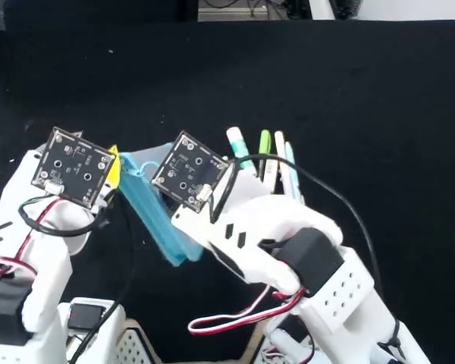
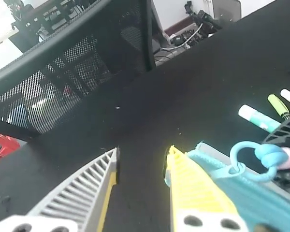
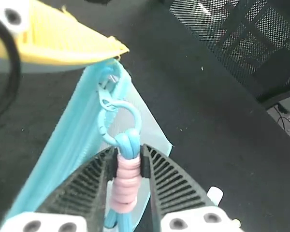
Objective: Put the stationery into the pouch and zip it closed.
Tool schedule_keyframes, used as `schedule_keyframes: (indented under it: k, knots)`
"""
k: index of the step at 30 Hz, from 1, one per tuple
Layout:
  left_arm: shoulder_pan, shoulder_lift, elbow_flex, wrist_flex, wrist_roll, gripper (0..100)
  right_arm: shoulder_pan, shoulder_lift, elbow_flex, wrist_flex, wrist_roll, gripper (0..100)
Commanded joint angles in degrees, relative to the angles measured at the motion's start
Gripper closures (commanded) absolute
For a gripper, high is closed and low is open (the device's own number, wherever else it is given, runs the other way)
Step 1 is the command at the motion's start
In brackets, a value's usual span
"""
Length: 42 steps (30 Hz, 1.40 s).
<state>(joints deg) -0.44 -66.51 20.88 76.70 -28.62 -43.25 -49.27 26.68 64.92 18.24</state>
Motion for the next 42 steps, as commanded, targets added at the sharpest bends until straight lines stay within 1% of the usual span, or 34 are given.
schedule_keyframes:
  k: [1, 5, 9, 12, 14, 17, 19, 22, 24, 27, 30, 32, 38, 42]
  knots:
    - [0.75, 0.09, -2.15, 2.81, -0.26, 82, -0.18, -1.19, -0.40, -1.14, -0.18, 98.8]
    - [0.75, 0.09, -6.64, 4.92, -0.09, 82, -0.35, -1.19, -0.40, -1.14, -0.18, 98.8]
    - [0.75, 0.09, -10.15, 5.27, 0.09, 82, -0.35, -1.19, -0.31, -1.14, -0.18, 98.8]
    - [0.84, 0.09, -12.62, 8.88, 0.09, 82, -0.35, -1.19, -0.31, -1.14, -0.18, 98.8]
    - [2.51, 0.18, -13.05, 11.52, -0.09, 82, -0.35, -1.19, -0.31, -1.14, -0.18, 98.8]
    - [7.08, 0.18, -13.32, 13.80, -0.09, 82, -0.35, -1.19, -0.31, -1.14, -0.18, 98.8]
    - [8.04, 0.79, -13.23, 12.92, -0.26, 82, -0.35, -1.19, -0.31, -1.14, -0.18, 98.8]
    - [7.96, 0.88, -12.00, 8.97, -0.35, 82, -0.35, -1.19, -0.31, -0.70, -0.18, 98.8]
    - [7.96, 0.88, -11.47, 7.91, -0.35, 82, -0.35, -1.19, -0.31, -0.70, -0.26, 98.8]
    - [7.69, 1.49, -11.47, 7.74, -0.44, 82, -0.35, -1.19, -0.31, -0.70, -0.26, 98.8]
    - [3.21, 3.78, -11.74, 7.74, -0.44, 82, -0.35, -1.19, -0.31, -0.70, -0.35, 98.8]
    - [1.45, 5.89, -11.56, 7.74, -0.44, 82, -0.35, -1.19, -0.31, -0.70, -0.26, 98.8]
    - [1.63, 9.76, -11.65, 8.18, -0.44, 82, -0.35, -1.19, -0.31, -0.70, -0.35, 98.8]
    - [3.74, 9.85, -11.91, 10.11, -0.44, 82, -0.35, -1.19, -0.22, -0.70, -0.26, 98.8]
